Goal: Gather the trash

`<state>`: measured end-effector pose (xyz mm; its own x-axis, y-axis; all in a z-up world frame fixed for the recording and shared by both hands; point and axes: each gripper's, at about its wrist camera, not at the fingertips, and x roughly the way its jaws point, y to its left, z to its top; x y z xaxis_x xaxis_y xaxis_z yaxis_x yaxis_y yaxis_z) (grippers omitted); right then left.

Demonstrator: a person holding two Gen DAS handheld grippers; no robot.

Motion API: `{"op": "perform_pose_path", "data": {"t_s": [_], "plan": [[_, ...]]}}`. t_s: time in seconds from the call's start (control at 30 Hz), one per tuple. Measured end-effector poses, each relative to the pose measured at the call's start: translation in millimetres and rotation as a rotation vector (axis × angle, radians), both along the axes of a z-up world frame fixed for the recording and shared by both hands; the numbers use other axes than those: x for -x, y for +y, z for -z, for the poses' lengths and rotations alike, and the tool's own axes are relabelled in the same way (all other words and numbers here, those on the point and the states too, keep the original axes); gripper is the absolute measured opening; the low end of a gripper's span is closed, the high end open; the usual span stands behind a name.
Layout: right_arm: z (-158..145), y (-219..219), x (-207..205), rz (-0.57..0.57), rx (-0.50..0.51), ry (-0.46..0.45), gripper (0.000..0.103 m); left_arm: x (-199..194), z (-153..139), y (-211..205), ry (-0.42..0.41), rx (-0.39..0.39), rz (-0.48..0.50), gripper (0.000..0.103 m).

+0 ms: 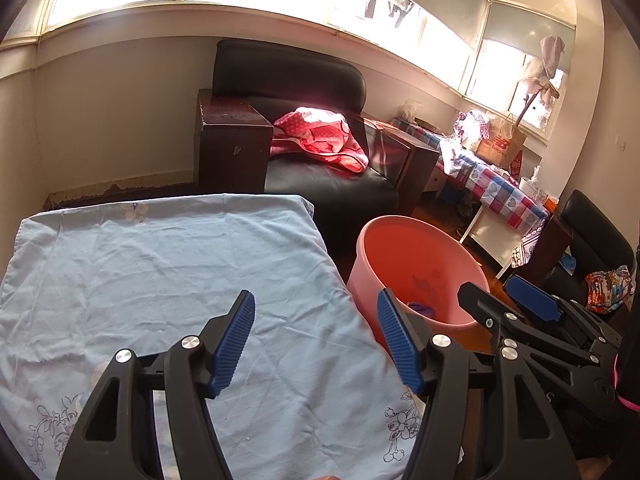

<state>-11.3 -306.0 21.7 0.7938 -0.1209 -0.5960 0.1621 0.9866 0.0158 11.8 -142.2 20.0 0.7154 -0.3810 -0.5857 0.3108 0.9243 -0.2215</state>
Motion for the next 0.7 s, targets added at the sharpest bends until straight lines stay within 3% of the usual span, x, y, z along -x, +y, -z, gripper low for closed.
{"op": "perform_pose_path", "data": {"t_s": [0.7], "plan": [[8,8,-12,-0.017,0.007,0.038,0.063,-8,13,3,0.030,-0.007,0.007,0.059]]}}
